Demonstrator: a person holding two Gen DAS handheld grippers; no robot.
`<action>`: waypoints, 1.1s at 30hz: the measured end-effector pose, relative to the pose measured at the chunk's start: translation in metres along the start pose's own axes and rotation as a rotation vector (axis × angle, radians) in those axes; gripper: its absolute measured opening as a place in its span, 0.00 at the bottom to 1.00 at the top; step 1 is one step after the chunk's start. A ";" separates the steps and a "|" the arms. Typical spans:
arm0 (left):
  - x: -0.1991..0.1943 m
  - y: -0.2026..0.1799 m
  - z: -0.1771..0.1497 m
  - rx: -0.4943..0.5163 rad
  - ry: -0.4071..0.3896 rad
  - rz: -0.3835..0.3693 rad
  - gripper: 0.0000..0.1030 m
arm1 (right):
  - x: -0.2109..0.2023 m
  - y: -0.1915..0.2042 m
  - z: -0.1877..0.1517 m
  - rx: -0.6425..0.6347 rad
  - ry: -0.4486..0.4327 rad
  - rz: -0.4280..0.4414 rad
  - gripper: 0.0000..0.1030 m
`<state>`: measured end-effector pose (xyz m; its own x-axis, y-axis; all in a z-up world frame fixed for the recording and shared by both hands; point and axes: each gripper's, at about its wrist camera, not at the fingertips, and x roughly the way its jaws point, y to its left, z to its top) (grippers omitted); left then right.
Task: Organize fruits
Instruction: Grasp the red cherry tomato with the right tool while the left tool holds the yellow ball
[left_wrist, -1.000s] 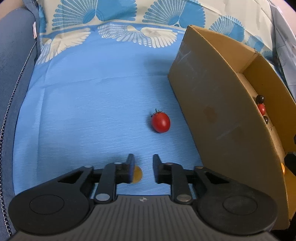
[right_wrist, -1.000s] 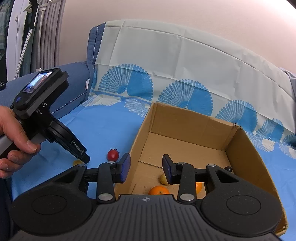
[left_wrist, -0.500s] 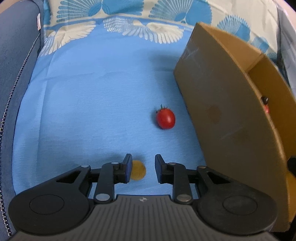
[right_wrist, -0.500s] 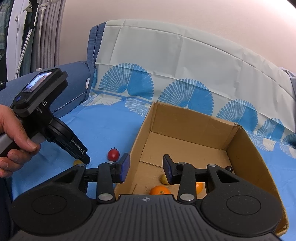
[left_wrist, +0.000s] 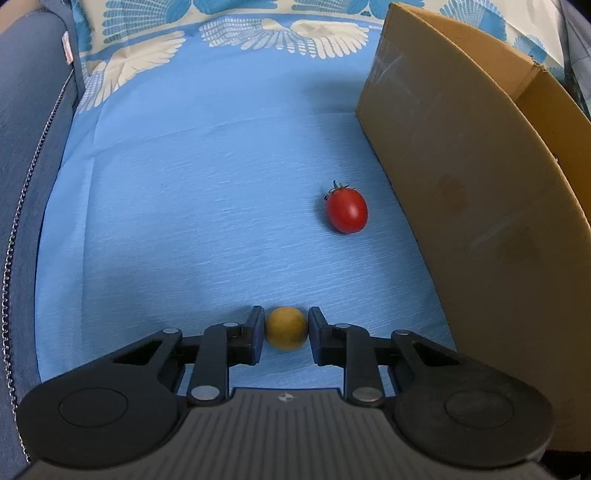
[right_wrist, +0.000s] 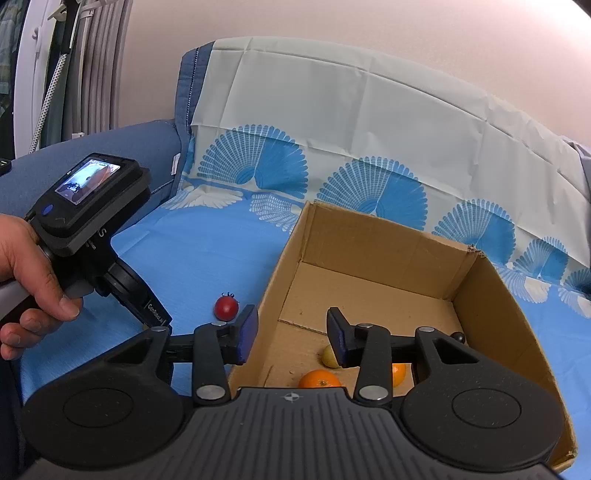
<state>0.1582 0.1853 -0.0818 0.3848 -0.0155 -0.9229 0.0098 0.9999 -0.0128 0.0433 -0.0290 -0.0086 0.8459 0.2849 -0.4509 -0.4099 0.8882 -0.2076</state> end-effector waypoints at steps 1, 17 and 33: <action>0.000 0.001 0.000 -0.005 -0.005 -0.001 0.27 | 0.000 0.000 0.000 -0.004 -0.002 -0.002 0.42; 0.001 0.053 0.010 -0.275 -0.067 0.022 0.27 | -0.012 0.025 0.010 0.001 -0.082 -0.016 0.25; -0.009 0.118 -0.003 -0.621 -0.117 -0.005 0.27 | 0.158 0.105 0.032 0.072 0.182 -0.082 0.52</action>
<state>0.1532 0.3039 -0.0758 0.4850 0.0146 -0.8744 -0.5121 0.8153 -0.2703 0.1450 0.1203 -0.0742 0.7971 0.1471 -0.5857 -0.3116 0.9309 -0.1903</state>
